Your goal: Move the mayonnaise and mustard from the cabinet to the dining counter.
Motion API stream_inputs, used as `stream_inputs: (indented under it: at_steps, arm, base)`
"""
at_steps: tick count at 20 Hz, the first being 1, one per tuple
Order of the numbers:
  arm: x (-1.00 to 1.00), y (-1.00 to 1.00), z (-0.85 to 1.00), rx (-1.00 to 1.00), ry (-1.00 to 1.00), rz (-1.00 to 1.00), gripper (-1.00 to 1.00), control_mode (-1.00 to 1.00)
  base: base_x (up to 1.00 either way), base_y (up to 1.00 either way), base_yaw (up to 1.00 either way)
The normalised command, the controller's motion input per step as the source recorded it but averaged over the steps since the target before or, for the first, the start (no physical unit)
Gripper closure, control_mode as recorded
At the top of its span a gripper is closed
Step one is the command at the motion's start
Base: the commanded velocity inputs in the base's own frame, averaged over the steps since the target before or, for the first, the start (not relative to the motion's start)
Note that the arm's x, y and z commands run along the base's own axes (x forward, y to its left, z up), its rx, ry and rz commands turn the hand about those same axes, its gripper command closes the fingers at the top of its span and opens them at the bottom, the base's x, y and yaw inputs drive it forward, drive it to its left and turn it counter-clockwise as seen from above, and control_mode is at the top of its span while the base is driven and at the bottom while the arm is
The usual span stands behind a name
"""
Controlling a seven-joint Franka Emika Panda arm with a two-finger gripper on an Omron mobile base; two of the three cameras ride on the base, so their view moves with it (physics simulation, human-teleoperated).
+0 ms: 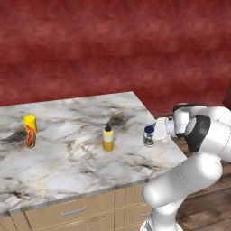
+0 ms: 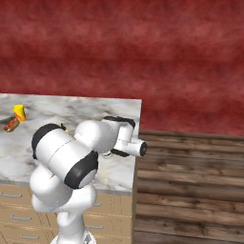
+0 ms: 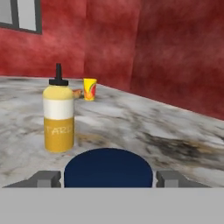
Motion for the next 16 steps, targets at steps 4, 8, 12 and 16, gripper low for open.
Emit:
stream_inputs:
  at_steps: [4, 8, 12, 16]
  arm:
    - [0.18, 0.0, -0.29, 0.0, 0.03, 0.0, 1.0, -1.0]
    - [0.11, 0.0, -0.28, 0.0, 0.0, 0.0, 1.0, -1.0]
    - [0.0, 0.0, -0.23, 0.0, 0.0, 0.01, -1.0, -1.0]
    - [-0.09, -0.02, -0.01, 0.0, 0.0, 0.04, -1.0, -1.0]
  base:
    - [0.0, 0.0, 0.0]
    - [0.0, 0.0, 0.0]
    - [0.0, 0.0, 0.0]
    - [0.0, 0.0, 0.0]
